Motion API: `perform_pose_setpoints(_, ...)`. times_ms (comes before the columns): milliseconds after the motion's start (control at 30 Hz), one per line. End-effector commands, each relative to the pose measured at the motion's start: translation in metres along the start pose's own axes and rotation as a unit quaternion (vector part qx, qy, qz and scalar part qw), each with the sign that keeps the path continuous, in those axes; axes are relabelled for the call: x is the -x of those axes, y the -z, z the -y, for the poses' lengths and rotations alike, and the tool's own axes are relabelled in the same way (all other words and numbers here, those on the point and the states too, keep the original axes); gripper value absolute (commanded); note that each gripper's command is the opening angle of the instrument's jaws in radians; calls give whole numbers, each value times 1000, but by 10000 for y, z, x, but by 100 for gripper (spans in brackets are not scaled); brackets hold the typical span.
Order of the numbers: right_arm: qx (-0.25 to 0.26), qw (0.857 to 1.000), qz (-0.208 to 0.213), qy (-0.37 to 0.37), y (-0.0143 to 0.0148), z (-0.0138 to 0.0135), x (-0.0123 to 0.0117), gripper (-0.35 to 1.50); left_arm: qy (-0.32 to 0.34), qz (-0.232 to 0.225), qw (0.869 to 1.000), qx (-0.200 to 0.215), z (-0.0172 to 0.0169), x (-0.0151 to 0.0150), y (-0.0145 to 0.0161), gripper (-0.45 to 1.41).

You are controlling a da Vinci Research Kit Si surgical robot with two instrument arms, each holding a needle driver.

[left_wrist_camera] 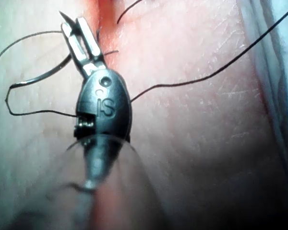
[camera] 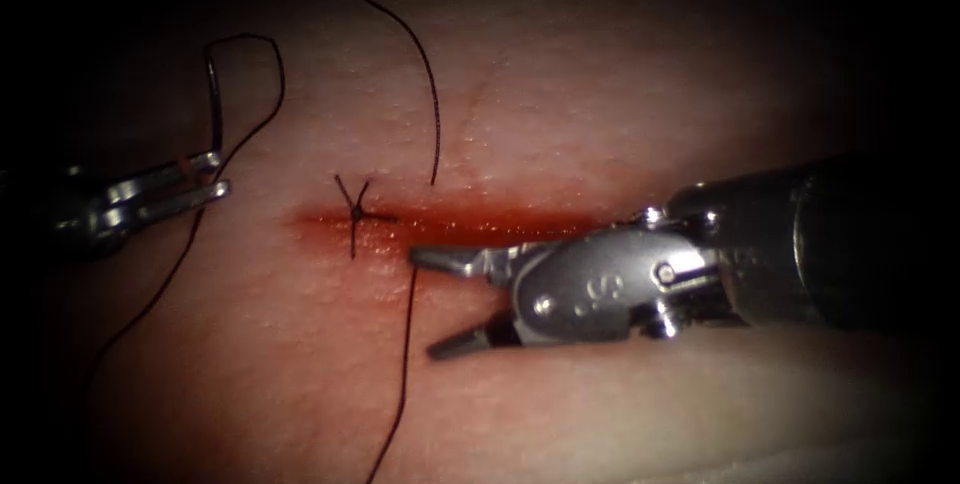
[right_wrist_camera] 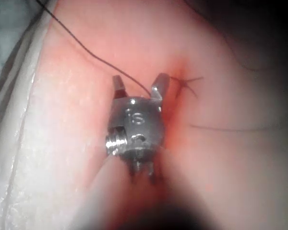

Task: Wound Closure
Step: Pull the suture through the wound with the right jaws until a short tail remains.

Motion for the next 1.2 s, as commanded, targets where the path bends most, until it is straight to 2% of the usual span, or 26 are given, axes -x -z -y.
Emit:
perform_pose_setpoints(33, -1, 1000, 3, 3, -14, 0, 9, 81, 0, -1, 1000, 0, 0, 6, -5, -45)
perform_pose_setpoints(200, -6, 1000, 24, 12, -41, 3, 27, 78, -1, -1, 1000, 0, -1, 6, -5, -45)
perform_pose_setpoints(300, -10, 1000, 19, 15, -55, 2, 35, 78, -1, -1, 1000, 0, -1, 6, -5, -45)
perform_pose_setpoints(333, -10, 1000, 19, 16, -58, 1, 37, 73, -1, 0, 1000, 0, -1, 6, -5, -45)
perform_pose_setpoints(400, -11, 1000, 18, 19, -56, -1, 39, -35, -1, 0, 1000, 0, -2, 5, -5, -45)
perform_pose_setpoints(567, -9, 998, 15, -60, -44, 1, 31, -35, -1, 0, 1000, -1, -3, 4, -5, -45)
perform_pose_setpoints(733, -16, 998, 9, -68, -34, 19, 11, -35, -1, 1, 1000, 0, -3, 4, -6, -45)
perform_pose_setpoints(1033, -37, 998, -11, -56, 5, 91, -72, -35, -2, 2, 1000, 0, -3, 7, -7, -45)
perform_pose_setpoints(1200, -51, 997, -13, -48, 19, 117, -101, -35, -3, 3, 1000, 0, -3, 8, -8, -45)
